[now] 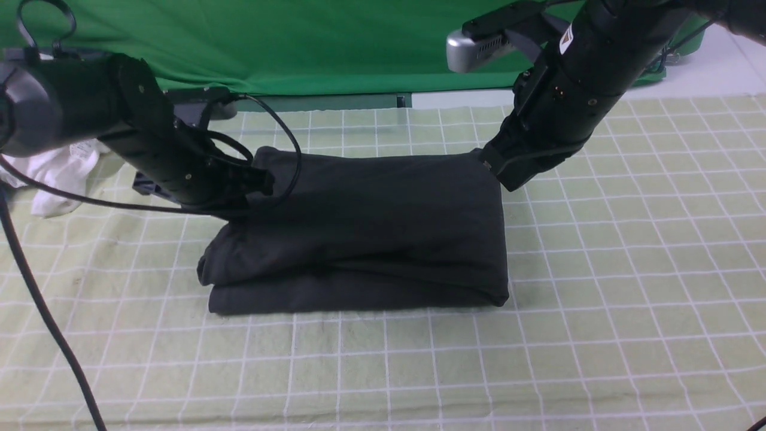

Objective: Fold a long-sleeved shirt over a green coffee tablecloth.
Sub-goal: 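Fold the right end of the dark garment over onto its left end with the right gripper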

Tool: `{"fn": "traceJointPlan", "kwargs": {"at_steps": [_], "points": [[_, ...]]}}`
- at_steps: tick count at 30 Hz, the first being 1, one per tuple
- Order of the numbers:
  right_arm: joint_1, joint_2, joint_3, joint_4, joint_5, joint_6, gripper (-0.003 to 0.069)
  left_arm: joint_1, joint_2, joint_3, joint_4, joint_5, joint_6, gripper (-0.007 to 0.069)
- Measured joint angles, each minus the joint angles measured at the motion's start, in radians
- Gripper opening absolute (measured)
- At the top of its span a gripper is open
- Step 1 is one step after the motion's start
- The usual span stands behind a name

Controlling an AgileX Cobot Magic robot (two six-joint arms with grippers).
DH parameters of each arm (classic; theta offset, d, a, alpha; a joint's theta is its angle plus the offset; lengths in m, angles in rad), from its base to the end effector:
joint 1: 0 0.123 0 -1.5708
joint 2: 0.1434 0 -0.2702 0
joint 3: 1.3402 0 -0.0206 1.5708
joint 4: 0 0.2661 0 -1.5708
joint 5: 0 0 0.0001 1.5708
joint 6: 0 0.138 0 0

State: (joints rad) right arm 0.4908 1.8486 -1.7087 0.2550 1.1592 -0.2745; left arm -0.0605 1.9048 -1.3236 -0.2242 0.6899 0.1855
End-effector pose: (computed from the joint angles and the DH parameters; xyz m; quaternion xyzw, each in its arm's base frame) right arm 0.3606 0.2289 0.2510 -0.3373 0.9163 0.1421 0.1626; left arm 0.4193 -0.0450 0.1291 0.0492 0.9765 -0.0744 0.1961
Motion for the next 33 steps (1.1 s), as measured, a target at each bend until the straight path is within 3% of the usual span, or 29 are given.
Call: {"fn": "traceJointPlan", "kwargs": {"at_steps": [8,18,25,29,33], "points": [[0.000,0.000,0.001,0.000,-0.001,-0.004,0.0003,0.000,-0.015,-0.066,0.106,0.015,0.015,0.0022],[0.000,0.000,0.001,0.008,-0.002,-0.005,0.0003,0.000,-0.015,-0.066,0.125,-0.116,0.070,0.0057],[0.000,0.000,0.002,0.013,0.004,-0.005,0.0006,0.000,-0.016,-0.066,0.157,-0.109,0.076,0.0303],[0.000,0.000,0.002,0.027,0.018,-0.005,0.0006,0.000,-0.046,-0.066,0.217,-0.104,0.018,0.0441],[0.000,0.000,0.003,0.042,0.034,-0.008,0.0008,0.000,-0.094,-0.068,0.233,-0.010,-0.060,0.0484]]}}
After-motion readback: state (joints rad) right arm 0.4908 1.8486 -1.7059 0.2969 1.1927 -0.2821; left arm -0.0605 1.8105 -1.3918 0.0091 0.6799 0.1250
